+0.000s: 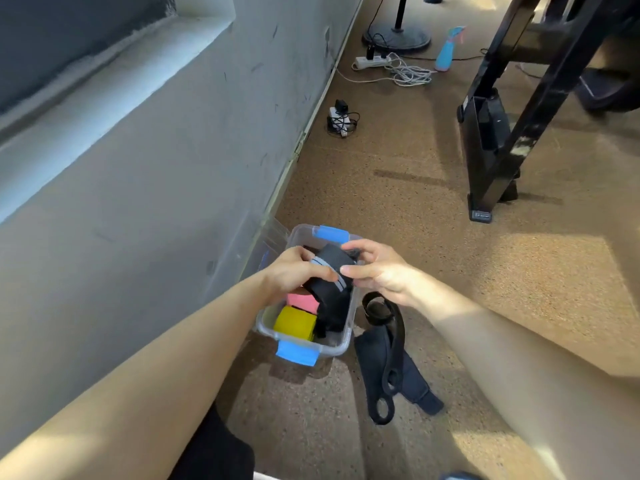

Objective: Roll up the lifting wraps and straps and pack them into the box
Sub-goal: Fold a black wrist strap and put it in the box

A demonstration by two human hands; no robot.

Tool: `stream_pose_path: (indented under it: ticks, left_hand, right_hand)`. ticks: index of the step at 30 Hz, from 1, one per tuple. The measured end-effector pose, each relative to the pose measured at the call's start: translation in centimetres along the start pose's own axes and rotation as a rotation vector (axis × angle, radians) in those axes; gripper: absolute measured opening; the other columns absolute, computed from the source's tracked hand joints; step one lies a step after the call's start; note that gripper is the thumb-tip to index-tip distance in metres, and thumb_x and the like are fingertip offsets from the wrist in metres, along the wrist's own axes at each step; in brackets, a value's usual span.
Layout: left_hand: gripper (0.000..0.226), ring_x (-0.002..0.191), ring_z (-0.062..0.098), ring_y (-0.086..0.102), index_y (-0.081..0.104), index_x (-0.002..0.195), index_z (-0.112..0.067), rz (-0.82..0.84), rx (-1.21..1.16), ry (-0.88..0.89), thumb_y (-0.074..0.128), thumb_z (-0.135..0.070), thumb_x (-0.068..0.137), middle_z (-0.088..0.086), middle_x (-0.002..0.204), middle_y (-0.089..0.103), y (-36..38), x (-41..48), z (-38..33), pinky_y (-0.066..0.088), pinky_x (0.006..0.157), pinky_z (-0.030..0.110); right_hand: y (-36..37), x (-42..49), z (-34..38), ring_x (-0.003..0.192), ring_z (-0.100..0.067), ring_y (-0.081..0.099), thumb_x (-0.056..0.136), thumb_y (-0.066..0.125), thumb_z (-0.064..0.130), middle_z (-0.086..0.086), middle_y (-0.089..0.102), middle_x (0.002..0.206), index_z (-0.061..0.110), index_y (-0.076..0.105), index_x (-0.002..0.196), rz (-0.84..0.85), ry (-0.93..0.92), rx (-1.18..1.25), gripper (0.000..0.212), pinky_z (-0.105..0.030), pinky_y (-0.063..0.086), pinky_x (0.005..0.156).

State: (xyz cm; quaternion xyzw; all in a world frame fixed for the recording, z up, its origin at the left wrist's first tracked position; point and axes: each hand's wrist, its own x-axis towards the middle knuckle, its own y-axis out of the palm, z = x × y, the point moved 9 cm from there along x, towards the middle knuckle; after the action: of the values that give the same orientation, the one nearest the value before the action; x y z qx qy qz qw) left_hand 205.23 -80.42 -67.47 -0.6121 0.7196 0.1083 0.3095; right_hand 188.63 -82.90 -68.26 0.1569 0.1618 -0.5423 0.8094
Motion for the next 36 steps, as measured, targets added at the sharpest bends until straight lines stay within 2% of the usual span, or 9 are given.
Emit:
stream_pose_path:
  ticks: [3,7,12,17,21,25,27,30,36]
  left_hand:
    - [0.097,0.104,0.027,0.071,0.048,0.137,-0.025,0.006,-0.003,-0.03,0.093,-0.029,0.051,0.007,0.122,0.067,0.7,1.5,2.4,0.062,0.087,0.045]
    - [0.092,0.109,0.021,0.068,0.048,0.144,-0.026,-0.054,0.059,0.037,0.093,-0.016,0.065,0.003,0.128,0.065,0.2,3.2,3.9,0.06,0.093,0.039]
    - [0.093,0.117,0.019,0.063,0.044,0.144,-0.031,-0.192,0.509,0.175,0.087,-0.04,0.063,-0.005,0.129,0.064,-2.1,5.5,2.8,0.053,0.102,0.043]
    - [0.074,0.118,0.02,0.06,0.045,0.138,-0.026,-0.166,0.837,0.399,0.081,-0.039,0.076,-0.003,0.13,0.059,-0.9,7.8,0.4,0.052,0.096,0.043]
    - [0.07,0.113,0.022,0.06,0.044,0.139,-0.026,-0.101,1.146,0.57,0.078,-0.024,0.077,-0.003,0.126,0.055,1.2,9.7,0.0,0.053,0.086,0.04]
    - [0.07,0.127,0.024,0.054,0.043,0.144,-0.021,-0.125,1.323,0.694,0.066,-0.012,0.078,0.0,0.136,0.054,2.2,10.5,1.8,0.044,0.103,0.039]
    - [0.069,0.135,0.024,0.049,0.045,0.145,-0.02,-0.132,1.278,0.716,0.065,-0.016,0.079,0.001,0.142,0.054,2.0,10.6,2.1,0.037,0.112,0.039]
    - [0.069,0.141,0.023,0.043,0.047,0.146,-0.024,-0.122,1.295,0.703,0.063,-0.045,0.082,-0.003,0.147,0.055,1.7,10.6,1.5,0.03,0.117,0.04]
    - [0.06,0.133,0.026,0.05,0.046,0.149,-0.025,-0.164,1.436,0.721,0.06,-0.049,0.096,0.0,0.154,0.05,2.1,9.9,1.7,0.045,0.104,0.042]
  right_hand:
    - [-0.6,0.7,-1.9,0.114,-0.024,0.066,0.084,0.082,0.01,-0.002,0.069,0.114,0.019,0.065,0.127,-0.059,-0.006,-0.15,0.047,-0.038,0.056,0.093]
    - [-3.1,1.0,-3.3,0.122,-0.024,0.059,0.083,0.084,0.016,-0.002,0.061,0.131,0.024,0.061,0.133,-0.265,-0.034,-0.386,0.055,-0.043,0.049,0.105]
    - [-3.6,1.8,-5.3,0.142,-0.022,0.041,0.081,0.085,0.018,0.0,0.039,0.155,0.022,0.045,0.151,-0.232,-0.019,-0.623,0.081,-0.039,0.036,0.117]
    - [-3.4,3.1,-5.8,0.152,-0.017,0.025,0.079,0.087,0.018,0.001,0.028,0.165,0.019,0.032,0.159,-0.208,-0.046,-0.659,0.097,-0.028,0.019,0.119]
    - [-4.2,3.6,-6.6,0.155,-0.016,0.017,0.076,0.089,0.022,0.006,0.021,0.168,0.025,0.034,0.158,-0.217,-0.064,-0.647,0.098,-0.034,0.014,0.123]
    - [-4.5,3.9,-7.2,0.155,-0.013,0.016,0.076,0.089,0.024,0.01,0.02,0.168,0.029,0.034,0.158,-0.2,-0.09,-0.635,0.098,-0.028,0.011,0.119]
    - [-4.6,4.0,-7.5,0.155,-0.013,0.016,0.077,0.089,0.024,0.011,0.021,0.167,0.03,0.034,0.157,-0.195,-0.086,-0.624,0.098,-0.026,0.01,0.118]
    - [-4.7,4.1,-7.8,0.155,-0.013,0.017,0.077,0.089,0.025,0.01,0.022,0.167,0.032,0.034,0.157,-0.19,-0.073,-0.608,0.098,-0.031,0.012,0.121]
    - [-4.8,4.1,-8.4,0.153,-0.016,0.024,0.077,0.089,0.029,0.006,0.027,0.165,0.036,0.033,0.157,-0.173,-0.051,-0.572,0.098,-0.044,0.022,0.127]
